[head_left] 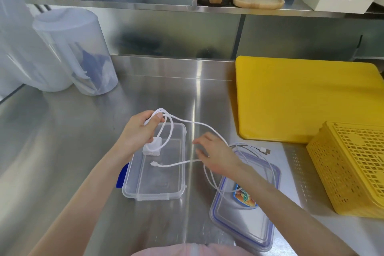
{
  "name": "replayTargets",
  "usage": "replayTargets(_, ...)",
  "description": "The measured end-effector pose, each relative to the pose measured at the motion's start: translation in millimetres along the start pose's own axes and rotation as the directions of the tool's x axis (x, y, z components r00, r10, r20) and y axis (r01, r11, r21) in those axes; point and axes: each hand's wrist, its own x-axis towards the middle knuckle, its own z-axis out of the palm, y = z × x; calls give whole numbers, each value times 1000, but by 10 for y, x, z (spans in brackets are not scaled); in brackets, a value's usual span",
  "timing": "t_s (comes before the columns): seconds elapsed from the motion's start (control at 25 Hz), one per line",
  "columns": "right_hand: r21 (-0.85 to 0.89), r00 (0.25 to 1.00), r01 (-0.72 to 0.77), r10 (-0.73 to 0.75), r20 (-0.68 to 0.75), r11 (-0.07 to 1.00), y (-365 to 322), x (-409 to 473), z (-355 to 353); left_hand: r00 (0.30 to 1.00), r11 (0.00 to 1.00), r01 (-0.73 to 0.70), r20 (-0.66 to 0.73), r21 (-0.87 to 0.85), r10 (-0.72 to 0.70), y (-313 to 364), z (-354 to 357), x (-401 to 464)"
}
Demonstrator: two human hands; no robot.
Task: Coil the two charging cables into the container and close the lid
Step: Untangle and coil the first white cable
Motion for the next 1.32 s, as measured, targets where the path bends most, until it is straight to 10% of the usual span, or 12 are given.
replayTargets(0.16,1,978,-32,31,205,999,-121,94,280,1000,1000,20,17,-21,-20,-56,-9,-24)
replayTargets(0.52,500,973,-27,138,-186,866,64,-43,-96,973,929,121,228,-349,-41,50,-16,-124)
replayTargets(0.72,891,949,-69,306,-80,448,-42,-113,-286,919,828,226,394,-512,-7,198,119,-229)
replayTargets(0.92,907,959,-244,51,278,-342,-180,-268,-323,914,810,244,406,-534,-7,173,285,-291)
replayTargets(1.32,824,948,-311,-93,304,-474,-220,-358,-251,934,874,189,356,-448,-19,77,451,-394)
